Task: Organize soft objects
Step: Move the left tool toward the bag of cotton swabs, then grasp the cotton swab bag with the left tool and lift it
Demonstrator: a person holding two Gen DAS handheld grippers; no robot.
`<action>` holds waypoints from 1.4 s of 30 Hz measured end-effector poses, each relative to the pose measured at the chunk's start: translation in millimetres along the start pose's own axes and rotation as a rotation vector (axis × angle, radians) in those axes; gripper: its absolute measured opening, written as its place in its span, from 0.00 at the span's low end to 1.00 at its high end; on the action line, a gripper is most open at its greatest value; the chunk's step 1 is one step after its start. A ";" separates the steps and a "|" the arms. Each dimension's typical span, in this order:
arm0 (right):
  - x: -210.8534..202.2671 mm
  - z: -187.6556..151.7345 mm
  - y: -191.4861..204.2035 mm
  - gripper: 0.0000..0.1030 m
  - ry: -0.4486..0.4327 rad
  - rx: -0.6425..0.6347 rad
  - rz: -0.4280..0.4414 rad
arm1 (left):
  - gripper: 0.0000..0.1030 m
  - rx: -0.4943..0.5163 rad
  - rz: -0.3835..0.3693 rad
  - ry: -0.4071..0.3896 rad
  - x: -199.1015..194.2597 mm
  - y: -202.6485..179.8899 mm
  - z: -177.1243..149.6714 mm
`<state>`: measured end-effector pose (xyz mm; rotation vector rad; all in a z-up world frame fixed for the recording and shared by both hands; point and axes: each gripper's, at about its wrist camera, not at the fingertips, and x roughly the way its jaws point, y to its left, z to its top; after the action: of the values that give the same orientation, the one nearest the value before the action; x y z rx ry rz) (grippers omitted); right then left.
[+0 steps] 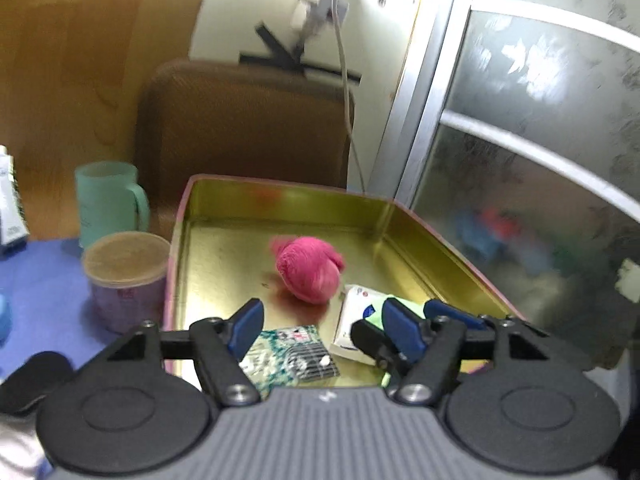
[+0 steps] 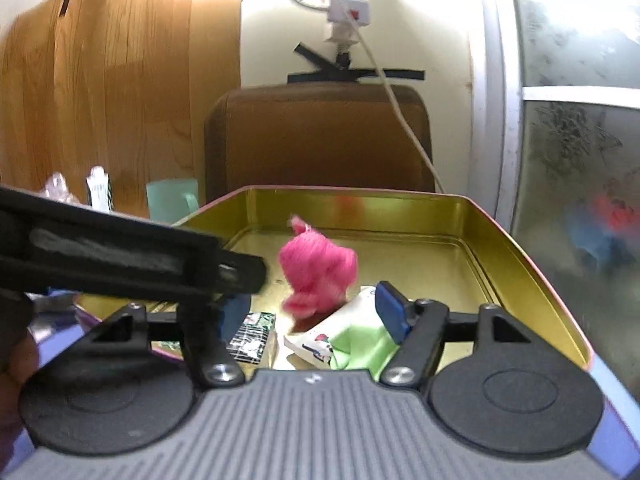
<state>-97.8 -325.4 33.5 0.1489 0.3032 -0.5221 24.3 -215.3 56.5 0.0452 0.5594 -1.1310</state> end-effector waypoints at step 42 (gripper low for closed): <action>76.1 34.8 198.1 0.45 0.442 0.160 0.672 | 0.23 -0.451 0.184 -0.100 -155.2 206.1 -44.3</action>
<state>74.6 -198.7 54.3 0.5043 0.6118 0.1634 137.5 20.0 37.4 -0.3413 0.6949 -0.8039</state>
